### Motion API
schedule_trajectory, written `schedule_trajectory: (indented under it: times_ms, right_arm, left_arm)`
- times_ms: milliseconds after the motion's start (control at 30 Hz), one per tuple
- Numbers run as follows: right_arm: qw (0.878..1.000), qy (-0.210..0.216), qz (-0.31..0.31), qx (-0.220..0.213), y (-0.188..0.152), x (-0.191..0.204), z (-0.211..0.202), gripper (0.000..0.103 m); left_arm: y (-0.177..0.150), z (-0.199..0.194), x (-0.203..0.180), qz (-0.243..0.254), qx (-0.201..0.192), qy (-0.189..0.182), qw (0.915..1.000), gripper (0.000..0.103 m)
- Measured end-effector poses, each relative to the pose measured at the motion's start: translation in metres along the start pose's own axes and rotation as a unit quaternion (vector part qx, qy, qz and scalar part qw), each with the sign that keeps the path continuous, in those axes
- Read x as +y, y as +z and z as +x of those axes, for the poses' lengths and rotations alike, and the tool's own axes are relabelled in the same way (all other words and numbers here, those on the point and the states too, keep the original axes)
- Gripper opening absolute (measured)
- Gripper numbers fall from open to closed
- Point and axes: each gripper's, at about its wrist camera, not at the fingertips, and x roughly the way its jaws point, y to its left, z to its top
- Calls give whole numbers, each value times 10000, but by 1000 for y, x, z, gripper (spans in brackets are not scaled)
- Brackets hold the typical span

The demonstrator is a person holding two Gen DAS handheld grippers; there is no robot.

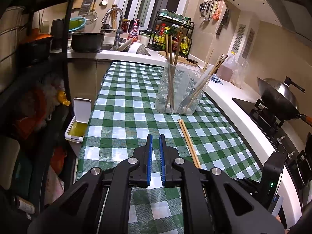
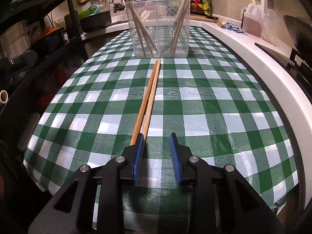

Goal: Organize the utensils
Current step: 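Move both open tools back to the last two chopsticks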

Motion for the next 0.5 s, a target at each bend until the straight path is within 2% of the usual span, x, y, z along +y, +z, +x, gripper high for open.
schedule_trajectory:
  times_ms: [500]
  right_arm:
    - [10000, -12, 82, -45, -3, -4, 0, 27]
  left_arm:
    - [1, 0, 5, -34, 17, -17, 10000, 7]
